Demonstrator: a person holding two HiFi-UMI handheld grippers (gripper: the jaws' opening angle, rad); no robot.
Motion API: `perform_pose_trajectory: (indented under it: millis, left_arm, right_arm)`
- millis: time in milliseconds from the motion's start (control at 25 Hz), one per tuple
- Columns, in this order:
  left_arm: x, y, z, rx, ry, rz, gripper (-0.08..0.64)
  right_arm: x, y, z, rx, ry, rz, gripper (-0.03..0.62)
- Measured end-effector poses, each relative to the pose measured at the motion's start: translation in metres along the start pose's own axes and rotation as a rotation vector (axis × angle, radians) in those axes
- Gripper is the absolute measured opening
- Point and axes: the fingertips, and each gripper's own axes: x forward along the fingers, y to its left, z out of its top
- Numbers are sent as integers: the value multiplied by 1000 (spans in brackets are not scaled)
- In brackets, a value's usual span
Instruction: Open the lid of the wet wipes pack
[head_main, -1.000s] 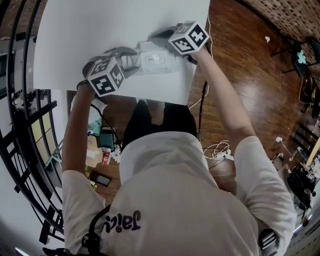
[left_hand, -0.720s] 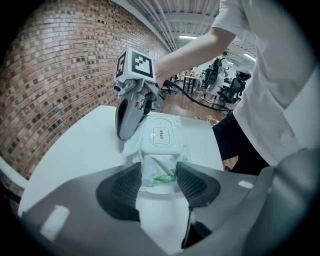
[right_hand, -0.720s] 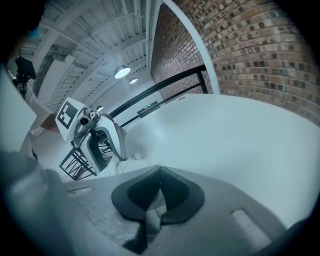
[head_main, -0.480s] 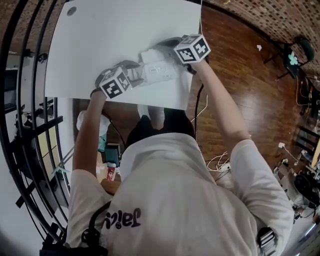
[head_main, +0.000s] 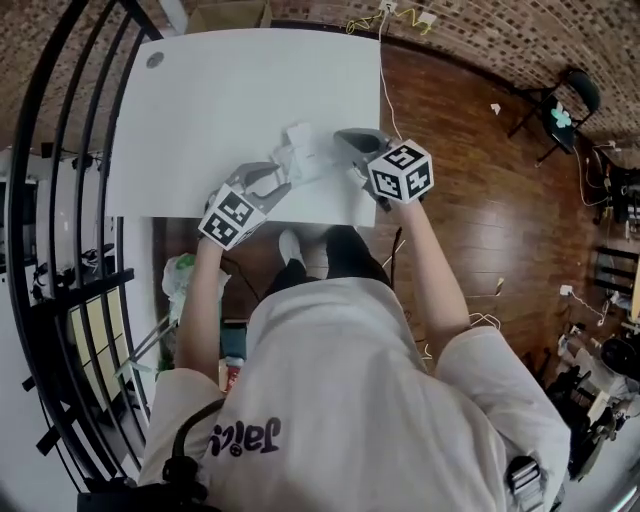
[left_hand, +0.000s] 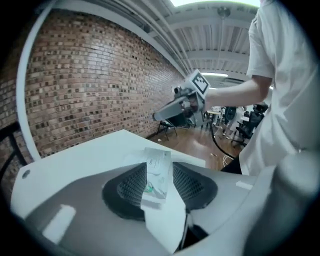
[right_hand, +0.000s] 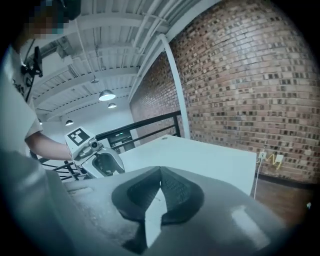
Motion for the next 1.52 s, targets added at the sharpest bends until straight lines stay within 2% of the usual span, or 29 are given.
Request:
perform_pose_trajectory:
  millis: [120, 320, 520, 760, 920, 1080, 1400, 1520]
  left_arm:
    - [-22, 1, 27, -31, -95, 82, 170]
    - [-55, -31, 51, -70, -219, 236, 118]
    - [-71, -62, 68, -147, -309, 378, 75]
    - [-56, -169, 94, -233, -385, 583, 17]
    - [-39, -243, 107, -271, -398, 704, 17]
    - [-47, -292, 118, -285, -375, 759, 17]
    - [-90, -310, 162, -185, -437, 825, 17]
    - [-106, -319, 165, -192, -471, 849, 17]
  right_arm:
    - [-16, 25, 2, 24, -49, -34, -11]
    - [-41, 97, -15, -56, -108, 49, -11]
    - [-78, 105, -22, -99, -176, 31, -11]
    - [-196, 115, -67, -102, -249, -40, -9]
    - [-263, 115, -107, -66, -251, -103, -11]
    - [-306, 135, -123, 22, -258, -107, -9]
    - [-329, 179, -70, -100, -355, -104, -9]
    - [-330, 192, -54, -143, -380, -107, -9]
